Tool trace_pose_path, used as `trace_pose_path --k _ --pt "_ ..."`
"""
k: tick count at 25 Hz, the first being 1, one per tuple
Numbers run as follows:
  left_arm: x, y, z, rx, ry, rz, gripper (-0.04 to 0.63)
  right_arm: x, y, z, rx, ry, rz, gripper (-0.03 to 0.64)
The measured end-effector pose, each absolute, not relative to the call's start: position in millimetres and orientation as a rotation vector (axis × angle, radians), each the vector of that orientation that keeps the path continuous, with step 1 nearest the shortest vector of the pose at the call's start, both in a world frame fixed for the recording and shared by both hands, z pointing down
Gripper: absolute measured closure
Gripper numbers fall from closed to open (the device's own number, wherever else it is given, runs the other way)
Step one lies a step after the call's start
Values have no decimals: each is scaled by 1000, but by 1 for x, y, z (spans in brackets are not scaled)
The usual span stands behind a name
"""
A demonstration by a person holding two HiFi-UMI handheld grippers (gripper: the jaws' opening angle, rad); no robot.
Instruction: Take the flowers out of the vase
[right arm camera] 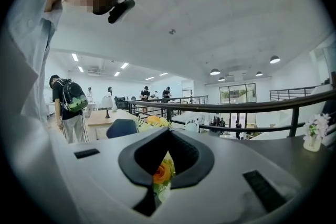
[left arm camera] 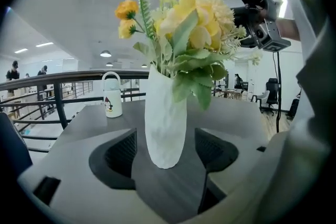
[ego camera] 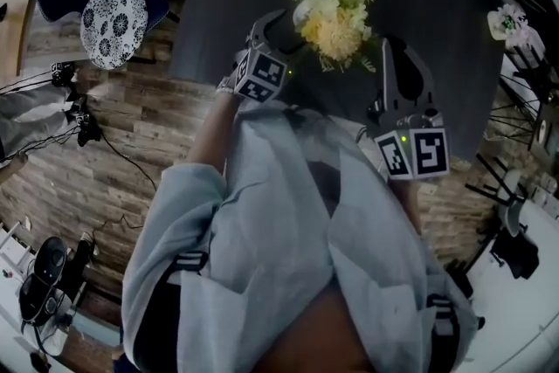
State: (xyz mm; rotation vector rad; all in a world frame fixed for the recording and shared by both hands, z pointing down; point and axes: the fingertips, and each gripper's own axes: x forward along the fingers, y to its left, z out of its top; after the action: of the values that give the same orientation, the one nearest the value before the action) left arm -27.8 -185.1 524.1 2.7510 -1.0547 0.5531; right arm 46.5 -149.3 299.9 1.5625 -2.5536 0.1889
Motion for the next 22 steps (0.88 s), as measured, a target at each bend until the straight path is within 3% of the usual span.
trace_pose_path --k 9,17,22 --pt "-6 -190 534 2768 -999 554 197 47 -150 307 1560 -2520 200 615" --pt "4 -198 529 2774 -1033 529 198 46 -156 330 1524 -2497 271 615" --pt "-1 -205 527 2772 -1104 555 288 44 -158 336 1481 -2510 294 615"
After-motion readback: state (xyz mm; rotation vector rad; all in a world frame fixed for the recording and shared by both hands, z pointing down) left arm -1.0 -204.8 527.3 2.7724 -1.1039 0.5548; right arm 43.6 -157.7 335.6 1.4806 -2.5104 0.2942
